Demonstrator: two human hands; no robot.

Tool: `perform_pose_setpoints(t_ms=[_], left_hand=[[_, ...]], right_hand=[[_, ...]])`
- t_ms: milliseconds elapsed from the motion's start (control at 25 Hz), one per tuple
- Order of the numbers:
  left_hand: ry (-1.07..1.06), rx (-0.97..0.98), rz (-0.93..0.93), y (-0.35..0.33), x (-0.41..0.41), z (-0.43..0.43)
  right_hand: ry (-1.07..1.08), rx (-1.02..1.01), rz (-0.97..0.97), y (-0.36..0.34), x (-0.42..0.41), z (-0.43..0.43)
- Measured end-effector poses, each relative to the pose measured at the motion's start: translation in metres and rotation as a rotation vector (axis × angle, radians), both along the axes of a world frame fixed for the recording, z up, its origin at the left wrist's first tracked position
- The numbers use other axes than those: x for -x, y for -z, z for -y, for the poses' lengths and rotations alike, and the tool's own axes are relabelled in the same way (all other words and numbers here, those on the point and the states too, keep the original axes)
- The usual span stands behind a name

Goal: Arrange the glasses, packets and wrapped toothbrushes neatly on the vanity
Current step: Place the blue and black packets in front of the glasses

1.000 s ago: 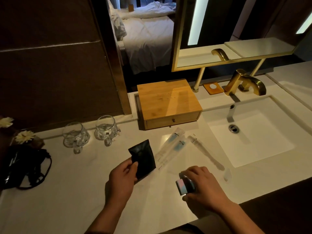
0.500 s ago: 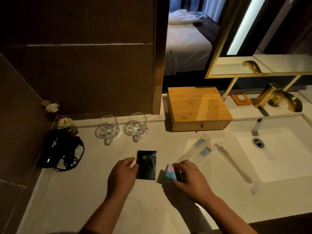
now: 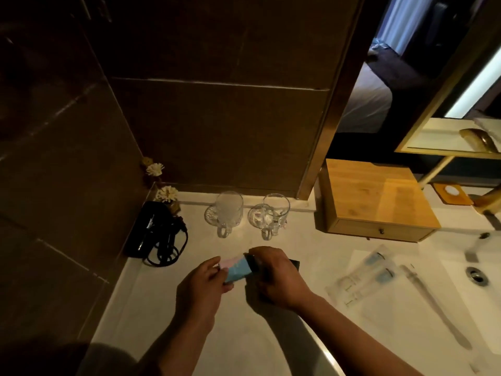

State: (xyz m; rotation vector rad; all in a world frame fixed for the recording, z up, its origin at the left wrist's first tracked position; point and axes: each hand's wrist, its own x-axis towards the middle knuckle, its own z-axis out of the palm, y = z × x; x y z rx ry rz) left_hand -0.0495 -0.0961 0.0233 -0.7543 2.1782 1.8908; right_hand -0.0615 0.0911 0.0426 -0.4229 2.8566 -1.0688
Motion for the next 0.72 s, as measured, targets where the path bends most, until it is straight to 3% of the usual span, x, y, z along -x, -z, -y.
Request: perform_pose_setpoints(t_ms=[120,280,400,560,720], left_hand=[[0.029,0.08,0.012,0.01,-0.002,0.018],[0.253,0.608,-0.047,0.029,-0.016,0.032],[0.416,0.879,-0.266,0.038,-0.012,0.033],[0.546,0.866,-0.418,0.042,0.008,0.031],[0.521,0.877,-0.442,0.055,0.011,0.029]], right_hand=[[0.052,-0.198,0.049,0.011,-0.001,-0.019],[-0.003,-0.438,0.025,0.029,-0.011,-0.04],[0.08,-0.488,-0.02,0.034,-0.018,-0.044],[0.27,-0.442,0.042,0.033,-0.017,-0.042],[0.214,-0.296,0.083,0.029,-0.014,-0.051]])
